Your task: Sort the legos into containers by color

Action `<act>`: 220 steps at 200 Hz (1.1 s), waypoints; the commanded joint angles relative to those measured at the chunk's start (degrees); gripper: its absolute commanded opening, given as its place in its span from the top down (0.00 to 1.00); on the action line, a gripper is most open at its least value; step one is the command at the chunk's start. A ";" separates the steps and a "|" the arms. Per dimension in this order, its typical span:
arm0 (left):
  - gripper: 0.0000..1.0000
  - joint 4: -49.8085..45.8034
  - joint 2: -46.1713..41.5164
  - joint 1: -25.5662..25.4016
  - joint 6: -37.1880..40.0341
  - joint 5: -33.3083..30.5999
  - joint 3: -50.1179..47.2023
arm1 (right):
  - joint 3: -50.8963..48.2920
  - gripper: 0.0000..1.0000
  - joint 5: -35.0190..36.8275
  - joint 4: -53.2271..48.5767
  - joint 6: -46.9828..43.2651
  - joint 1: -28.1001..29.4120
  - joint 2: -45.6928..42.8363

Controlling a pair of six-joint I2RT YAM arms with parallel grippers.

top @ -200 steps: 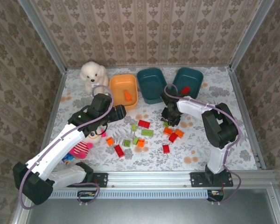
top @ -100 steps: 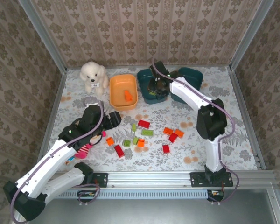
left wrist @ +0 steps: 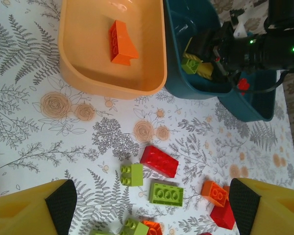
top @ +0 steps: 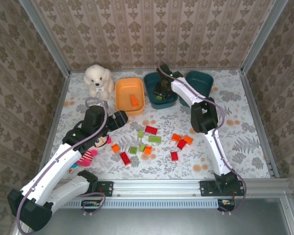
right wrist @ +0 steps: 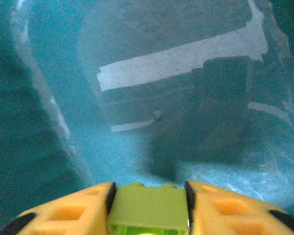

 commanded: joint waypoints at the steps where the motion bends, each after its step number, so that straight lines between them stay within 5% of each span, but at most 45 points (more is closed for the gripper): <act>1: 0.15 2.26 0.27 1.14 -0.40 3.41 0.54 | 2.57 0.49 -2.11 -3.39 -1.10 -0.38 0.08; 39: 0.15 2.44 1.28 2.54 0.01 5.06 1.23 | 3.27 0.35 -2.24 -3.52 -4.31 -0.37 -3.76; 96: 0.16 -4.57 3.61 4.46 1.61 5.42 5.87 | 0.26 0.36 -2.85 -0.46 -9.97 0.35 -17.71; 163: 0.17 -10.46 6.54 4.45 1.89 6.98 7.47 | -44.33 0.36 -19.05 28.24 -13.24 2.09 -51.37; 220: 0.18 -13.68 9.85 3.78 1.76 7.80 7.18 | -68.74 0.33 -31.58 32.48 -10.59 2.25 -72.00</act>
